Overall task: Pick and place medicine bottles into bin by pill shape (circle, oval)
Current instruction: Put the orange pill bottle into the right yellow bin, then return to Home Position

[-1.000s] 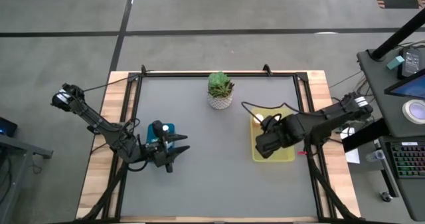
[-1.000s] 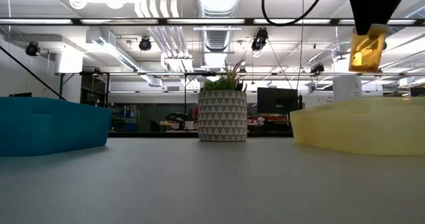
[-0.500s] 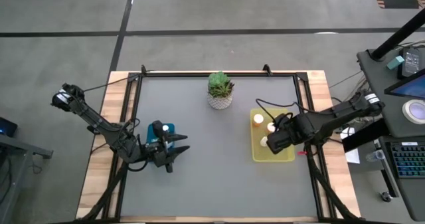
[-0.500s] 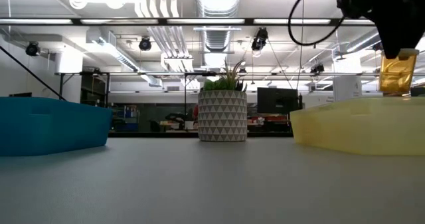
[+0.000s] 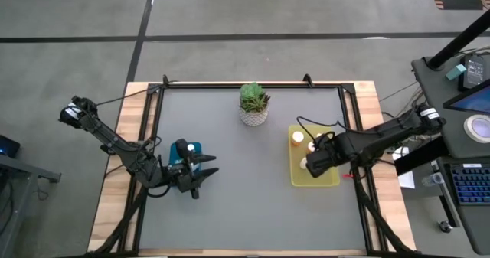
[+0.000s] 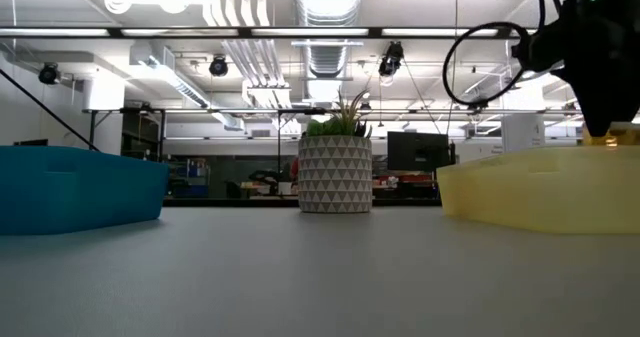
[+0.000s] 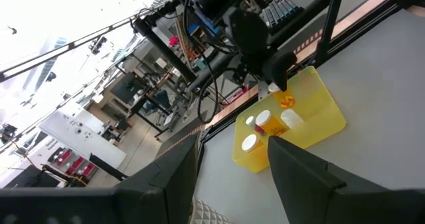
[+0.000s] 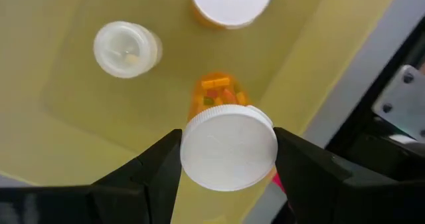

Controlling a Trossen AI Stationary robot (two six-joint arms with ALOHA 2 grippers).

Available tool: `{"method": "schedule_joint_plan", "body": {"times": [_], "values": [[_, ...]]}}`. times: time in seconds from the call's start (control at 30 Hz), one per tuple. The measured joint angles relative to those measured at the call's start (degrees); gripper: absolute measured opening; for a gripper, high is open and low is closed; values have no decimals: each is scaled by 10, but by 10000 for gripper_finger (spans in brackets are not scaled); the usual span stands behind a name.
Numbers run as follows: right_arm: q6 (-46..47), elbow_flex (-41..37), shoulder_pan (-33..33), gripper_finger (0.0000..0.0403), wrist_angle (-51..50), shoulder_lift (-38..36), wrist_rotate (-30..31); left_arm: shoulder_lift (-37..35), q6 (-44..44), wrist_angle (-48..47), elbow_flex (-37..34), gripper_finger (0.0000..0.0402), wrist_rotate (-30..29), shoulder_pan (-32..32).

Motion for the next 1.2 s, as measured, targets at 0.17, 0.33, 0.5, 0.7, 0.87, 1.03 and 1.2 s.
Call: {"method": "schedule_joint_plan", "body": {"times": [0.17,0.33,0.5,0.7,0.87,1.03,1.2], "values": [[-6,-9,-8,212,12,0,0,0,0,0,0,169,0,0],[-5,-21,-8,212,13,1,0,0,0,0,0,169,0,0],[-4,-39,-8,212,15,9,-10,0,0,0,0,169,0,0],[-5,-47,-8,212,24,11,-10,0,0,0,0,169,0,0],[-5,-47,-8,231,32,11,-10,0,0,0,0,169,0,0],[-5,-47,-8,268,40,11,-10,0,0,0,0,169,0,0],[-10,-44,-8,294,29,11,-11,0,0,0,0,169,0,0]]}}
